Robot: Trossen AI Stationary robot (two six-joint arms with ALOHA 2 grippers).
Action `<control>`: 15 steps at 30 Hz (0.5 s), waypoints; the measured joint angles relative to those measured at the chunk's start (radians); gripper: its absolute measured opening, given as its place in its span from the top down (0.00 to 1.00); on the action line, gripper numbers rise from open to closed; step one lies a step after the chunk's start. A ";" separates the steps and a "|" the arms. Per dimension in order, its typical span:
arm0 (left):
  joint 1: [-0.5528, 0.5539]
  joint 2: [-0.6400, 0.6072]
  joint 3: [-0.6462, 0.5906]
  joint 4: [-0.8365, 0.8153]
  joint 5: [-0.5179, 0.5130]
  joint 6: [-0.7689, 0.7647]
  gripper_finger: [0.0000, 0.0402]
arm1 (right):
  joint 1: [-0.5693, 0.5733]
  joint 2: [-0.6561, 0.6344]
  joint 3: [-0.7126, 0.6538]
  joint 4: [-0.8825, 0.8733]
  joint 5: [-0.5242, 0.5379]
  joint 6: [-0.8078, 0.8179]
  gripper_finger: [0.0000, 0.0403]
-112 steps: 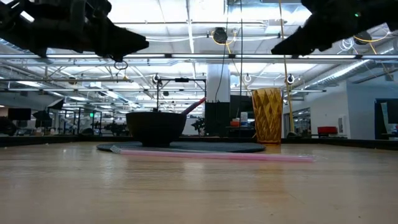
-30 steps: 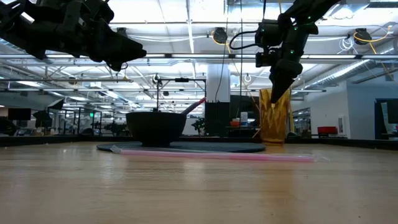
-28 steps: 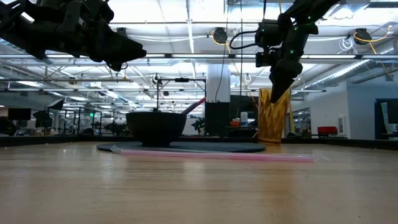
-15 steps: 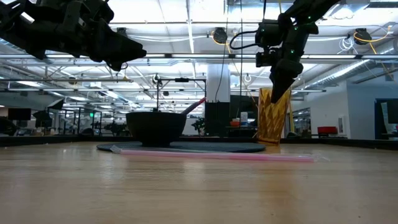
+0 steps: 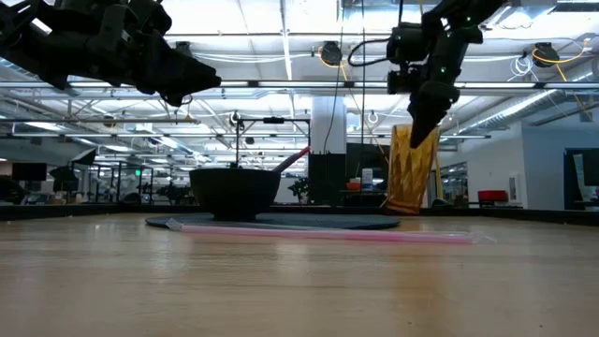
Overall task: Pick & Place Utensil
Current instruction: Put the brown glass on the placemat
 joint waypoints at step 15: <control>0.000 0.000 0.000 0.000 0.000 -0.001 0.70 | 0.219 -0.019 0.130 0.017 -0.055 0.034 0.98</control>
